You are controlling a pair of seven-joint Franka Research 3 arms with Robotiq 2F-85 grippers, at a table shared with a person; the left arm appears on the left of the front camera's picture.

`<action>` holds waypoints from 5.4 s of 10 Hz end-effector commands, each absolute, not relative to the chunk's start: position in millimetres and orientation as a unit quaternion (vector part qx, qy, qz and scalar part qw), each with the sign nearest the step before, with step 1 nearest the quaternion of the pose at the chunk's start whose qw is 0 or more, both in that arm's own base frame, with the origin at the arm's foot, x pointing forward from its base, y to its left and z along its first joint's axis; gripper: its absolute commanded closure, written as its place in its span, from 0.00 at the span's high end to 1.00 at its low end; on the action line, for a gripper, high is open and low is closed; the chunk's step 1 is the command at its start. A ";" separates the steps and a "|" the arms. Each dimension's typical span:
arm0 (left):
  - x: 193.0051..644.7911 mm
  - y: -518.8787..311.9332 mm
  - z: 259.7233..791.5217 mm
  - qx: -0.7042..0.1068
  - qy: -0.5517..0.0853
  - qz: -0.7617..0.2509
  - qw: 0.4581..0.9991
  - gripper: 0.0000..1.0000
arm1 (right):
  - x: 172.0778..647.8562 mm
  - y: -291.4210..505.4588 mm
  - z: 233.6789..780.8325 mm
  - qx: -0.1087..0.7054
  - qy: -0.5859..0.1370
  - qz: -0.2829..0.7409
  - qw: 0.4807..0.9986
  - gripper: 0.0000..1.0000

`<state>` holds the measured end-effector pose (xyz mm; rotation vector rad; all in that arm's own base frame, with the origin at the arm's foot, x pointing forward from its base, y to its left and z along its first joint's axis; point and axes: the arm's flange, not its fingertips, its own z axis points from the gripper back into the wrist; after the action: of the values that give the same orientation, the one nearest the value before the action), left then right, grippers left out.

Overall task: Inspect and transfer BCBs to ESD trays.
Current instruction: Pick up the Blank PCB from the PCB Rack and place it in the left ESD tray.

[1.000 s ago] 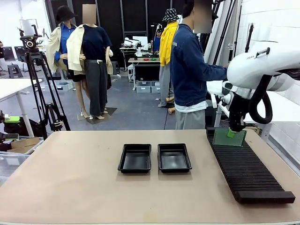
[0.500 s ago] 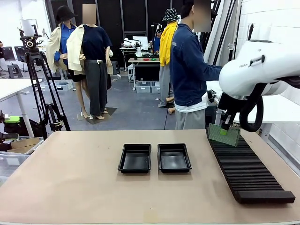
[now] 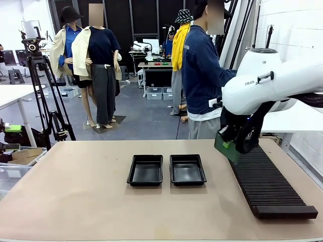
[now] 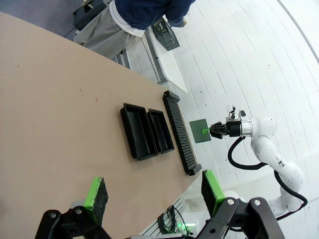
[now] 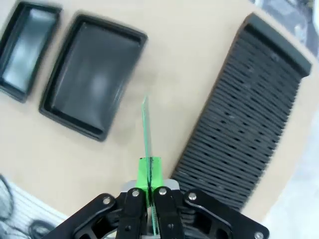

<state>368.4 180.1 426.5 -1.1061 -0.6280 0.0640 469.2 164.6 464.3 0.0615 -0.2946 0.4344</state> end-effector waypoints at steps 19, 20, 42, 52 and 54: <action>367.5 180.6 428.5 -0.524 -0.297 0.031 0.798 1.00 | 485.5 347.3 389.9 0.291 -0.041 -0.041 0.955 0.00; 367.5 180.6 428.5 -0.524 -0.297 0.031 0.798 1.00 | 491.4 352.4 389.6 0.295 -0.033 -0.036 0.954 0.00; 367.5 180.6 428.5 -0.524 -0.297 0.031 0.798 1.00 | 546.7 355.3 290.5 0.378 -0.080 -0.004 0.922 0.00; 367.5 180.6 428.5 -0.524 -0.297 0.031 0.798 1.00 | 543.2 362.5 311.3 0.347 -0.079 -0.007 0.934 0.19; 367.5 180.6 428.5 -0.524 -0.297 0.031 0.798 1.00 | 535.2 379.9 320.0 0.307 -0.089 0.010 0.948 0.59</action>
<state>368.4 180.2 426.5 -1.1056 -0.6275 0.0640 542.6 373.3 314.6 0.7049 -0.1617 0.0306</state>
